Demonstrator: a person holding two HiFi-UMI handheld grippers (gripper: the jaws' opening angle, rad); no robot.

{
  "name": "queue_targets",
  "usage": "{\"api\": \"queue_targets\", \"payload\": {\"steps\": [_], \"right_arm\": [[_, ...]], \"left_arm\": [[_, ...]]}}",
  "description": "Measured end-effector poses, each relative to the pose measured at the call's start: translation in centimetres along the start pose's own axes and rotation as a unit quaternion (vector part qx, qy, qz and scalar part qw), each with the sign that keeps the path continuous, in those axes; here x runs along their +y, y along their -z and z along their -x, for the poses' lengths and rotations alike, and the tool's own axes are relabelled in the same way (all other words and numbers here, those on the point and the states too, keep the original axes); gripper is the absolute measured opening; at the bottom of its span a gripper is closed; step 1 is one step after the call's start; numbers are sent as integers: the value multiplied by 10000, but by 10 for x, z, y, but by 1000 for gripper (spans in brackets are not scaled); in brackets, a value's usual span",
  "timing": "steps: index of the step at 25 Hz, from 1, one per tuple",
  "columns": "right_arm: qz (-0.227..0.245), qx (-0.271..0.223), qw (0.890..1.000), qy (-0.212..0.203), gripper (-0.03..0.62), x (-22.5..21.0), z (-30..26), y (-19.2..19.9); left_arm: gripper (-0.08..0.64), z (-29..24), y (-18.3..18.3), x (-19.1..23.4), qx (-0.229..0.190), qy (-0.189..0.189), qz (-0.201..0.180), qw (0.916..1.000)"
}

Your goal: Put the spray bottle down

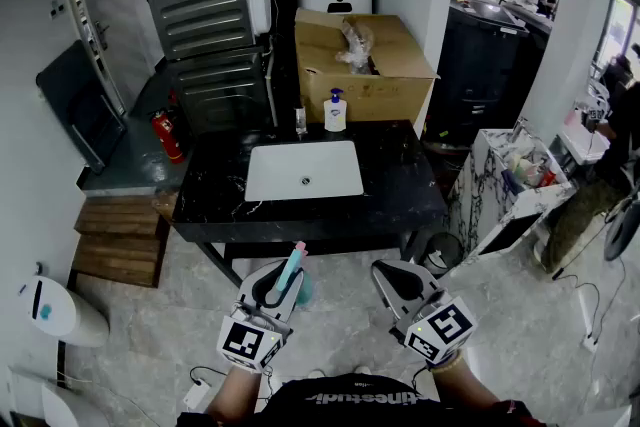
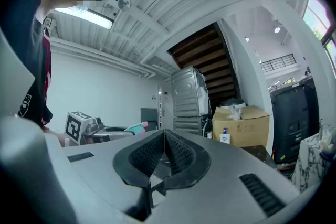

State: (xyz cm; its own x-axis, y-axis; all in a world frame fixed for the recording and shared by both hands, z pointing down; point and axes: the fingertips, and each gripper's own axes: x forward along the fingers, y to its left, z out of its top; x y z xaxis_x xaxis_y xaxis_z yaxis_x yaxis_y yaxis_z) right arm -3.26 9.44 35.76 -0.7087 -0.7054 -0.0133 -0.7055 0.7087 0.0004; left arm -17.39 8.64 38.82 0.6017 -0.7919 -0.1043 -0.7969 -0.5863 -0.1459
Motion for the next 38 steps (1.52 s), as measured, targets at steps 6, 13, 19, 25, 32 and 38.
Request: {"api": "queue_targets", "payload": {"steps": [6, 13, 19, 25, 32, 38], "right_arm": [[13, 22, 10000, -15, 38, 0, 3, 3], [50, 26, 10000, -48, 38, 1, 7, 0], [-265, -35, 9996, 60, 40, -8, 13, 2], [-253, 54, 9997, 46, 40, -19, 25, 4], [-356, 21, 9994, 31, 40, -44, 47, 7], [-348, 74, 9993, -125, 40, -64, 72, 13]], "left_arm": [[109, -1, 2, -3, -17, 4, 66, 10000], [109, -1, -1, -8, -13, 33, 121, 9999], [109, -1, -1, -12, -14, 79, 111, 9999], [109, -13, -3, -21, -23, 79, 193, 9998], [109, -36, -5, -47, 8, 130, 192, 9997], [109, -57, -10, -72, -4, 46, 134, 9999]]}}
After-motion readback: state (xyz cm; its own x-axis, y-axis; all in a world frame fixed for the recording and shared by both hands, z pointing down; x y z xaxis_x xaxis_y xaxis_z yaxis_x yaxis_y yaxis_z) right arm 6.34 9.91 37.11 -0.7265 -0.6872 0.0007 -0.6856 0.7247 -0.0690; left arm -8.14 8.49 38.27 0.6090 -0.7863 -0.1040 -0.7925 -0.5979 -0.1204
